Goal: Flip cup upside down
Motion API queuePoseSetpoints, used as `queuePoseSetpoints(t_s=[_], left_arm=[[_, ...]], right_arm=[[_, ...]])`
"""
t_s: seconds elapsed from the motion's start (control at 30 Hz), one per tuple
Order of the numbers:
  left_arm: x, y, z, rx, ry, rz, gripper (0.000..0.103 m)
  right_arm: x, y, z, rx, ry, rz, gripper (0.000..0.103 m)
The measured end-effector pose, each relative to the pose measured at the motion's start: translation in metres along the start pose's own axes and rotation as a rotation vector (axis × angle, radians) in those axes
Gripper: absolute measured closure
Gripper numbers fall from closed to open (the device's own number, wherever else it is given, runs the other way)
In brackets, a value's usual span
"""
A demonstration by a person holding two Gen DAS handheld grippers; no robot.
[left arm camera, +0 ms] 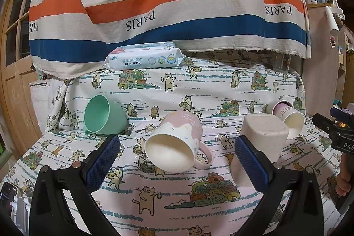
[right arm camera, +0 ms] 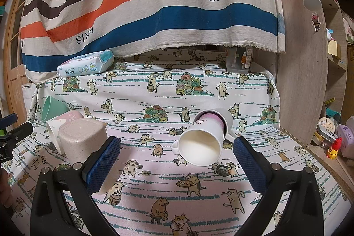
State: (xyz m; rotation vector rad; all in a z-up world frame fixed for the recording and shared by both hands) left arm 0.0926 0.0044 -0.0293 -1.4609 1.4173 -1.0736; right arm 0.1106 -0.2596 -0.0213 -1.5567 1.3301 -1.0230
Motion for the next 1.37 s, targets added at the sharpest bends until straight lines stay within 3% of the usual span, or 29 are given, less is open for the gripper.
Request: queuePoseSetpoints(t_s=[1.37], left_arm=[[-0.0054, 0.0007, 0.0008, -0.002, -0.009, -0.005, 0.0]], right_arm=[[-0.0002, 0.0, -0.0002, 0.001, 0.0, 0.0, 0.0]])
Point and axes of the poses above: each gripper's, at about its wrist camera, not at the fingertips, and z roughly the way its jaws point, x to its right, y to its underside, the point moved 10 cm from there along z, roughly the way its jaws point, and after that the axes turned 1 degree about -z, right-handed, at the moved point
